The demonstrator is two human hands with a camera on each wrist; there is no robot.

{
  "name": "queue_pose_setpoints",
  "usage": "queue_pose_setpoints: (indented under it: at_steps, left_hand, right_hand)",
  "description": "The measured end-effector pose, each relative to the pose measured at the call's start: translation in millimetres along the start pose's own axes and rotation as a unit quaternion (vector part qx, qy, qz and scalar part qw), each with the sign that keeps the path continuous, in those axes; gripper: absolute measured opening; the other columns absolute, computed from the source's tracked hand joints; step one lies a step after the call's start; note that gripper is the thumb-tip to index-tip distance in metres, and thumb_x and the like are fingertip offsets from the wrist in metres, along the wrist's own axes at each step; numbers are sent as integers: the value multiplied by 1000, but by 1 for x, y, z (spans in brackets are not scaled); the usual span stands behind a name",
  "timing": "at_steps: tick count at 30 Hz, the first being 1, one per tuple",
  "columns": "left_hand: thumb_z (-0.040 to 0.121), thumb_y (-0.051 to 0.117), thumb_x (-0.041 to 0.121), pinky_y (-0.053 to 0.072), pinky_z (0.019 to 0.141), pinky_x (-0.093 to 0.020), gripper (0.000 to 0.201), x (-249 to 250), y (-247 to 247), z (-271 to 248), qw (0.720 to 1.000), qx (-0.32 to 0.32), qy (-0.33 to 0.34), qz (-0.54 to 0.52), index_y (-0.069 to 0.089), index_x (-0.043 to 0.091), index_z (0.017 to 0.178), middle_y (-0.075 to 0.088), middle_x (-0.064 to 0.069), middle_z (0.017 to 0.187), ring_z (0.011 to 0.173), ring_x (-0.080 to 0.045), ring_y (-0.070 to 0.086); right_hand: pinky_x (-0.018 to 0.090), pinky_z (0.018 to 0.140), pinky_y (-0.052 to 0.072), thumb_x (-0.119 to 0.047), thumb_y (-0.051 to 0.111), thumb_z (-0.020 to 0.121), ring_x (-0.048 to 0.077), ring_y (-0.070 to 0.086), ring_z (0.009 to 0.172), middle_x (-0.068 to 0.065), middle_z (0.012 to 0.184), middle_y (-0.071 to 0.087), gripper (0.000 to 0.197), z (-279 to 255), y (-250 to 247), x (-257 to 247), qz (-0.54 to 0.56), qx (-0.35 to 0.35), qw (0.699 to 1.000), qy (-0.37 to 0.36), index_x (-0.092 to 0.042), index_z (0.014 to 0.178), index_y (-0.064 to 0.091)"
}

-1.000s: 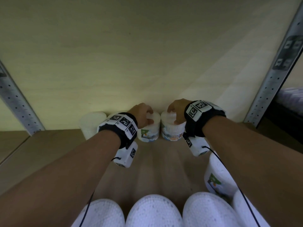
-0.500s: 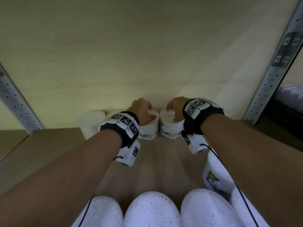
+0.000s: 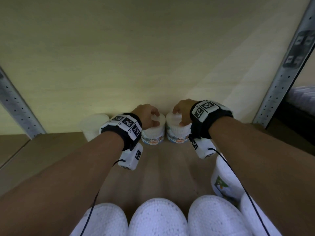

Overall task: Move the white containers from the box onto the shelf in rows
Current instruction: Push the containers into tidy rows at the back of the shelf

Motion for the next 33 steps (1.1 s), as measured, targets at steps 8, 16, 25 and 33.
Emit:
queue_pose_setpoints:
  at_steps: [8, 16, 25, 33]
  left_hand:
    - [85, 68, 26, 43, 94, -32, 40, 2, 1, 3, 1000, -5, 9, -9, 61, 10, 122, 60, -10, 125, 115, -27, 56]
    - [83, 70, 27, 43, 91, -29, 39, 3, 1, 6, 1000, -11, 19, 10, 63, 14, 119, 61, -9, 123, 112, -26, 58]
    - [81, 72, 28, 47, 91, -36, 39, 23, 5, -15, 995, -64, 33, 63, 62, 12, 115, 58, -10, 120, 107, -29, 58]
    - [80, 74, 27, 43, 79, -31, 35, 57, 7, -68, 987, -115, 57, 99, 59, 7, 105, 59, -12, 118, 103, -29, 58]
  right_hand:
    - [35, 101, 43, -27, 76, 78, 29, 52, 127, 8, 142, 50, 66, 2, -1, 6, -8, -4, 1000, 3, -15, 137, 50]
    - [38, 99, 49, -37, 81, 66, 28, 58, 120, 3, 135, 56, 73, 3, 0, 2, -29, -17, 999, 9, -22, 132, 53]
    - [42, 83, 57, -60, 75, 44, 26, 67, 96, -1, 112, 66, 85, 11, 21, 8, -103, -41, 994, 10, -25, 120, 59]
    - [47, 85, 58, -21, 67, 76, 34, 70, 97, 20, 109, 70, 42, -62, 19, -29, -51, -53, 997, -13, 0, 112, 66]
Point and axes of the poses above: each hand's wrist, its own z-axis towards the middle knuckle, its own y-axis out of the palm, x = y × z, the point moved 10 cm from there along z, towards the middle knuckle
